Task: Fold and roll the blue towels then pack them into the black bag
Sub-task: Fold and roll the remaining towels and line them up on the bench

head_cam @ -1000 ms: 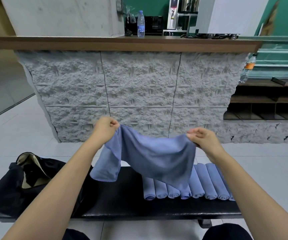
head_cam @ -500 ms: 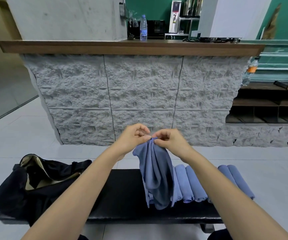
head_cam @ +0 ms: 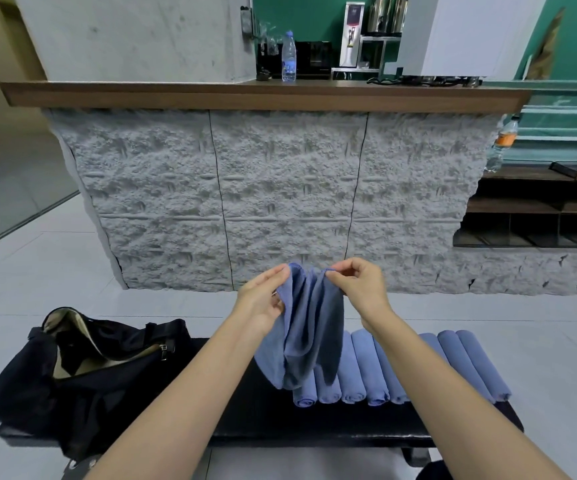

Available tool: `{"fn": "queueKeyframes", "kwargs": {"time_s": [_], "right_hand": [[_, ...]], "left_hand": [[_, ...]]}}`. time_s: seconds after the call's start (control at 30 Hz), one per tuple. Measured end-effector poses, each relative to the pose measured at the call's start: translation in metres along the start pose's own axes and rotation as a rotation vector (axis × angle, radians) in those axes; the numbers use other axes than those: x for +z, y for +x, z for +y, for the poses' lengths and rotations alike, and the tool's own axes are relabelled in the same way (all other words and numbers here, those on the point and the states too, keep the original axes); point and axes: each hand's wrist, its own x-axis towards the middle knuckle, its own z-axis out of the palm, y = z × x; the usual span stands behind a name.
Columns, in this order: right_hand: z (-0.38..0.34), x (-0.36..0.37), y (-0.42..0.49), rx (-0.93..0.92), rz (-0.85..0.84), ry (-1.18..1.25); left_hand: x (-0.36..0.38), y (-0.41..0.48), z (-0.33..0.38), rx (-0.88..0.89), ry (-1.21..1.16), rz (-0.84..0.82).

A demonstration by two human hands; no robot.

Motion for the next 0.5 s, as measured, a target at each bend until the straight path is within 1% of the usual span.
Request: {"fn": "queueKeyframes", "kwargs": {"time_s": [0.07, 0.17, 0.3, 0.4, 0.5], "right_hand": [[-0.002, -0.002, 0.002, -0.026, 0.108, -0.093], [-0.010, 0.003, -0.006, -0.164, 0.163, -0.192], [-0.016, 0.017, -0.019, -0.280, 0.168, -0.251], [-0.015, 0.022, -0.029, -0.350, 0.136, -0.200], [-0.009, 0.024, -0.034, -0.420, 0.114, -0.213]], "left_hand": [[0.002, 0.001, -0.003, 0.032, -0.024, 0.072], [0.012, -0.004, -0.010, 0.068, -0.047, 0.062], [0.029, -0.013, -0.021, 0.108, -0.031, 0.059], [0.034, -0.015, -0.023, 0.140, -0.023, 0.104], [0.032, -0.015, -0.023, 0.147, -0.036, 0.120]]}}
